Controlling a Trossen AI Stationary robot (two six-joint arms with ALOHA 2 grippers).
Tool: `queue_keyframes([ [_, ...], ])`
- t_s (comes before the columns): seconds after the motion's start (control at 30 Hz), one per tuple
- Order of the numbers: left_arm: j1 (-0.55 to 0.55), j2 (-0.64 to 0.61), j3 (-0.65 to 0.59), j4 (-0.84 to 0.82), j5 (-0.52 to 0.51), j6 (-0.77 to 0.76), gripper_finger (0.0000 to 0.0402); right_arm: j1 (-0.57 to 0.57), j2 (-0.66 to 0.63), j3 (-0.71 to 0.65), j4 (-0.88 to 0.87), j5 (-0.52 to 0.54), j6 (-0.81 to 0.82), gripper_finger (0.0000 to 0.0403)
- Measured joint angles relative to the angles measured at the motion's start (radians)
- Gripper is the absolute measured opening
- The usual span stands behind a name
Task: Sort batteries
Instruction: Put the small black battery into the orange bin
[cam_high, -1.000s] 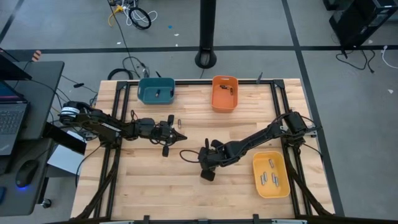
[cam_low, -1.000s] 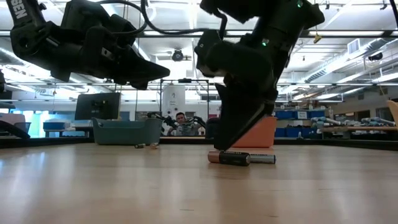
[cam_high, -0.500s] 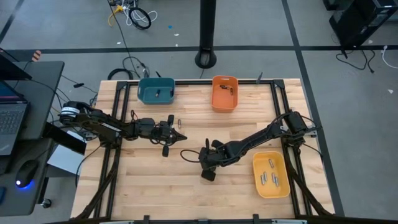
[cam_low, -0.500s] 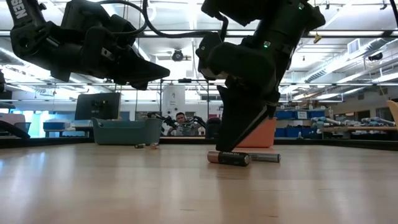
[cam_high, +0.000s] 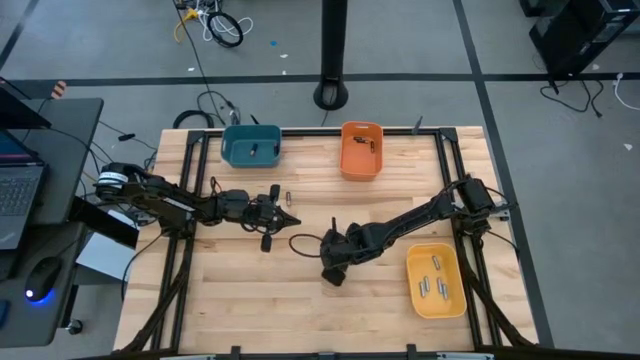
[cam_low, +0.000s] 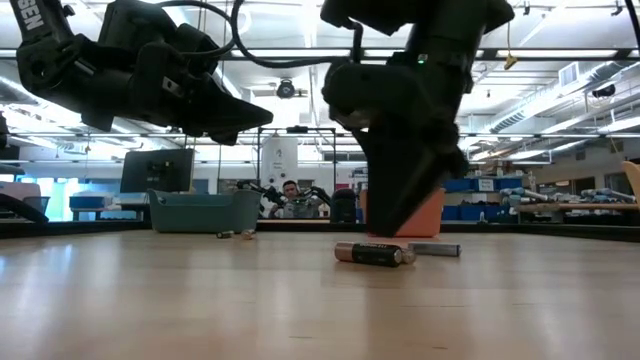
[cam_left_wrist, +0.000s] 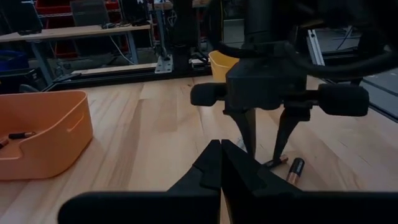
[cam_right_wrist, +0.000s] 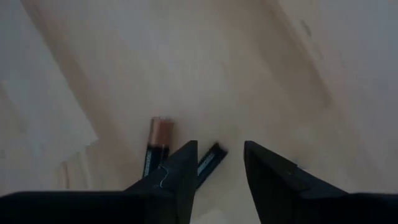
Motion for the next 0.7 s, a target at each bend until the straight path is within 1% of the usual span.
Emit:
queue_keyframes([
  [0.07,0.0,0.0,0.0,0.0,0.0,0.0,0.001,0.001,0.0,0.002,-0.012,-0.021,0.04,0.0147],
  [0.2,0.0,0.0,0.0,-0.001,0.0,0.0,0.001,0.001,0.007,0.002,-0.021,-0.03,0.086,0.0153],
  [0.47,0.0,0.0,0.0,-0.009,0.0,-0.001,0.001,0.001,0.007,0.001,-0.023,-0.004,0.093,0.0151],
  [0.6,0.0,0.0,0.0,-0.014,0.0,-0.002,0.001,0.001,0.007,-0.035,0.007,0.003,0.105,0.0151],
  [0.7,0.0,0.0,0.0,-0.014,0.0,-0.002,0.001,0.001,0.003,-0.079,0.063,-0.003,0.12,0.0151],
])
